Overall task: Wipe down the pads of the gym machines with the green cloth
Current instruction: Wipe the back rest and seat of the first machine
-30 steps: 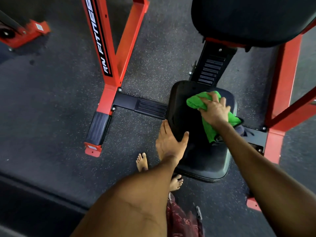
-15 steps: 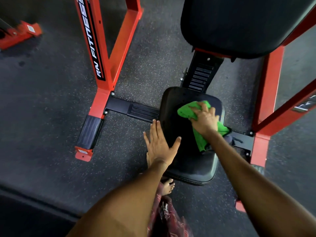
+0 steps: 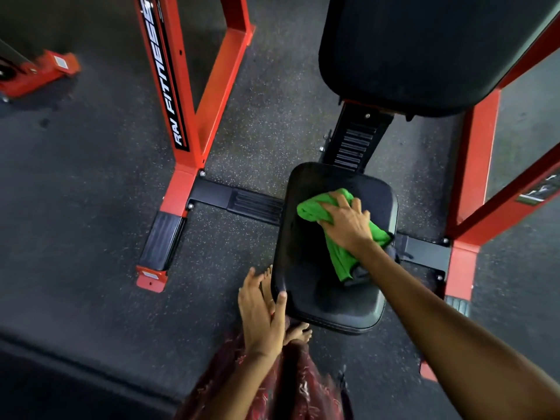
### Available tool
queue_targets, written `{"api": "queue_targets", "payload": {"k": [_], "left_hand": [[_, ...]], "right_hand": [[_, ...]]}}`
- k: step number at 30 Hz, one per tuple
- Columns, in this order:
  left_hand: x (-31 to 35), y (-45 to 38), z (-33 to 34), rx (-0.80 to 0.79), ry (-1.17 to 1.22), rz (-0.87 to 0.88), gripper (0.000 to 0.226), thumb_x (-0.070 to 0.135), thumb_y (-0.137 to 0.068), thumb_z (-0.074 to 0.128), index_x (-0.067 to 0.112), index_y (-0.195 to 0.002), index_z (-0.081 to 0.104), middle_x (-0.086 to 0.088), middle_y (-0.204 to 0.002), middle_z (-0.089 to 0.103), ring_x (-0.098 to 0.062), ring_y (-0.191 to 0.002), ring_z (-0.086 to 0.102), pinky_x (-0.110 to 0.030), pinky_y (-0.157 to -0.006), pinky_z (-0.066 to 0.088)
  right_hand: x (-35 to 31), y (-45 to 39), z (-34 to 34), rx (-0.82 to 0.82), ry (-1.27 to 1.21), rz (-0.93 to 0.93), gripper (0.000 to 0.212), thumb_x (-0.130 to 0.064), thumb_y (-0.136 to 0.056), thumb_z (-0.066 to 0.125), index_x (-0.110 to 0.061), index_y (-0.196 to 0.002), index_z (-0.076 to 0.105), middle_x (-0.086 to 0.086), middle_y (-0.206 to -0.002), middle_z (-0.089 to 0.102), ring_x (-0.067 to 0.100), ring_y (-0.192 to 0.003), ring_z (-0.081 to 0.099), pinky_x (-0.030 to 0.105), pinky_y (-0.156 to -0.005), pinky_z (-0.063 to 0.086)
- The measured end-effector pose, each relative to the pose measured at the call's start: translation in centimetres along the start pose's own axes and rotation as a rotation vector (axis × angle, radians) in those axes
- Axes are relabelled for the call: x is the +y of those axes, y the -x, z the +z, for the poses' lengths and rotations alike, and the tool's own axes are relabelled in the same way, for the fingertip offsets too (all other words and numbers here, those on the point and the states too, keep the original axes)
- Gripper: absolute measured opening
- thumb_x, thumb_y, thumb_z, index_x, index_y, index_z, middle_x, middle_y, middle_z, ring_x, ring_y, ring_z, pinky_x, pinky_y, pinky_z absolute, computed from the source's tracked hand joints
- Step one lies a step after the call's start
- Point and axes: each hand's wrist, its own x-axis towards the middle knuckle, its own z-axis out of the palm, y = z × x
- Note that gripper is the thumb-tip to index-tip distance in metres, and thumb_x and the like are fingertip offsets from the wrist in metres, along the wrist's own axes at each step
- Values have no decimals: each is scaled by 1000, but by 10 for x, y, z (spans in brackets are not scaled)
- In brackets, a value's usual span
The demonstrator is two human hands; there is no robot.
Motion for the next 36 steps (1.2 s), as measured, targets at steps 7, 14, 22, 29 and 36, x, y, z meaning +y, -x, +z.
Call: {"api": "queue_targets", "payload": {"k": [7, 14, 22, 29, 36], "left_hand": [[10, -40, -5, -42, -22, 57, 68, 51, -91, 29, -2, -131, 44, -15, -146, 35, -19, -136, 28, -51, -115, 20], [26, -52, -6, -51, 13, 54, 51, 18, -80, 39, -1, -126, 46, -13, -145, 36, -22, -136, 30, -49, -116, 17], [42, -37, 10, 73, 37, -53, 71, 35, -74, 30, -8, -130, 43, -20, -144, 37, -32, -135, 33, -51, -115, 19], [80, -43, 35, 23, -204, -119, 74, 50, -91, 41, 3, -146, 26, -11, -156, 21, -25, -145, 17, -49, -117, -2], [78, -45, 67, -156, -533, 28, 76, 43, -87, 23, -6, -145, 25, -21, -153, 25, -32, -143, 22, -45, -118, 2]], "right_hand": [[-32, 50, 16, -29, 85, -420, 55, -33, -90, 53, -47, -140, 37, -11, -154, 22, 28, -127, 29, 46, -100, 32], [-7, 22, 1, -22, 14, -40, 50, -33, -93, 53, -37, -141, 40, -6, -151, 25, 32, -126, 29, 51, -100, 34], [-8, 78, 12, -60, 60, -380, 57, -27, -90, 54, -47, -140, 36, -12, -154, 20, 26, -126, 29, 45, -102, 31], [59, 35, -4, -10, -40, 105, 51, -26, -93, 55, -31, -142, 41, -2, -152, 27, 34, -127, 31, 51, -102, 33], [22, 44, 10, 68, 39, -135, 57, -25, -88, 58, -41, -140, 41, -7, -151, 28, 33, -120, 34, 49, -97, 35]]}}
